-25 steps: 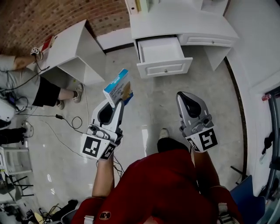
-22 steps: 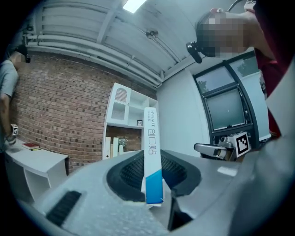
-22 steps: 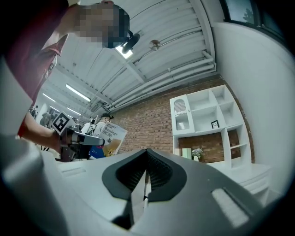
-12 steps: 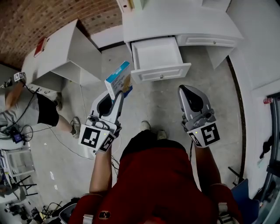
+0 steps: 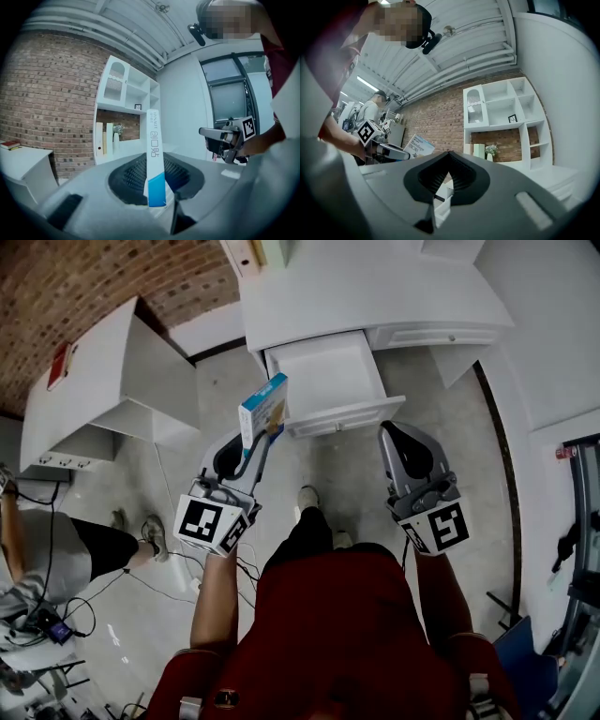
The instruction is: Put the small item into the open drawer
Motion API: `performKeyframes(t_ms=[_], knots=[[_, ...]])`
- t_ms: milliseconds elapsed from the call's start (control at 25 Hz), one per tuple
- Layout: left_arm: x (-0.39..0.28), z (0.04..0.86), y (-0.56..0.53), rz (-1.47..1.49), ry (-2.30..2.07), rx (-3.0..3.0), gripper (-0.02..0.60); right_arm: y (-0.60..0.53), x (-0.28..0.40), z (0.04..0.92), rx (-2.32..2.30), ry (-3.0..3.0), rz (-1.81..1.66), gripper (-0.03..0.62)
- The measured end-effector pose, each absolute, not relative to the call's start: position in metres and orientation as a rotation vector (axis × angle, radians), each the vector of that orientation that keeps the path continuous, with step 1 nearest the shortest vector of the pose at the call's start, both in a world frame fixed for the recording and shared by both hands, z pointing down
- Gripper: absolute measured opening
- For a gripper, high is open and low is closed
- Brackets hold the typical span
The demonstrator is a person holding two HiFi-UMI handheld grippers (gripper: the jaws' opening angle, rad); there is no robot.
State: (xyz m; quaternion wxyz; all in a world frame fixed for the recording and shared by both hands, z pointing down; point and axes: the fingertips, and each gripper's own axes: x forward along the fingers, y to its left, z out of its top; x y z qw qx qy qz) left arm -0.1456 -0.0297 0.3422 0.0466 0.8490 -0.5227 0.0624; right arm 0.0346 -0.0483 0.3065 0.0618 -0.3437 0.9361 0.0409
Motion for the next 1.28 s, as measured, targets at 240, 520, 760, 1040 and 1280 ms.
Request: performKeyframes(t_ms=[240,520,760,1040,1280], knots=[[-0.175,0.374,-0.094,0.256,-1.483,2.598,0.086,-0.104,0.0,0.308,-1.119,2.841,0.128,0.011],[-0.196,0.426,-0.152,0.386,-1.312,2.579,0.086,-0.148,-0.029,0.318,-1.222,2.83,0.123,0.012],[-0.194,0.474,-0.189,0.553,-1.168,2.523,0.086,-0.177,-0.032,0.334,-1.282,2.835,0.085,0.011],[-0.18,0.516,-0.22,0.712,-1.059,2.447,0.086,-0.213,-0.016,0.344,-1.303,2.849,0.048,0.011],[-0.165,0.554,-0.235,0.859,-0.979,2.386,0.086,-0.236,-0.004,0.351,-1.294,2.866,0.014,0.011]])
